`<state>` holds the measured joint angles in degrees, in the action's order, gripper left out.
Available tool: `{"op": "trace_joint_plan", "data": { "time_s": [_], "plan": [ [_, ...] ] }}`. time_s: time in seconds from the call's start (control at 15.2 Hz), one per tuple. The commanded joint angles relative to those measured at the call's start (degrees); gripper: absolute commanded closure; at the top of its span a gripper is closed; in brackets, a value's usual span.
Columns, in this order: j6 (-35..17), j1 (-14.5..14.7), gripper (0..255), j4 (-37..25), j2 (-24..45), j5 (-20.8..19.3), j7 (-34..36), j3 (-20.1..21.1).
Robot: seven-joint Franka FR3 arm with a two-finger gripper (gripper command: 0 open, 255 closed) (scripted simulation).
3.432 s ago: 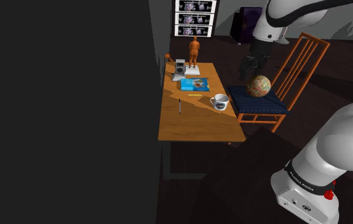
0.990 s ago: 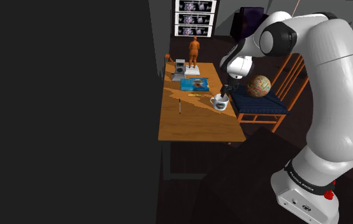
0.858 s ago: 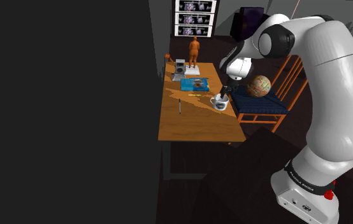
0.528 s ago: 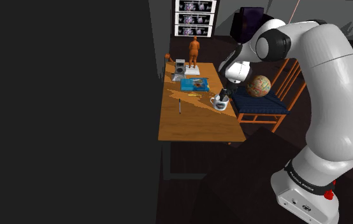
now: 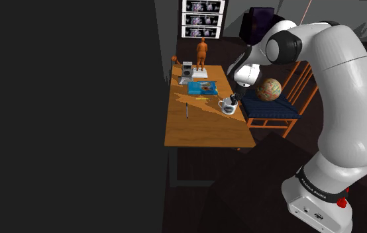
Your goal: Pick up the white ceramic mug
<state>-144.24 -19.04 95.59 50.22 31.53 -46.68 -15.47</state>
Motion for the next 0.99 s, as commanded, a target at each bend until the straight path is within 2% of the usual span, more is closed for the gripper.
{"op": "trace_joint_plan", "data": {
  "time_s": [0.0, 0.92],
  "plan": [
    [-0.01, 0.00, 255, -0.01, 0.01, 0.00, 0.00, 0.01],
    [4.96, 2.18, 255, 3.18, -8.05, -2.75, 2.21, -2.93]
  ]
}}
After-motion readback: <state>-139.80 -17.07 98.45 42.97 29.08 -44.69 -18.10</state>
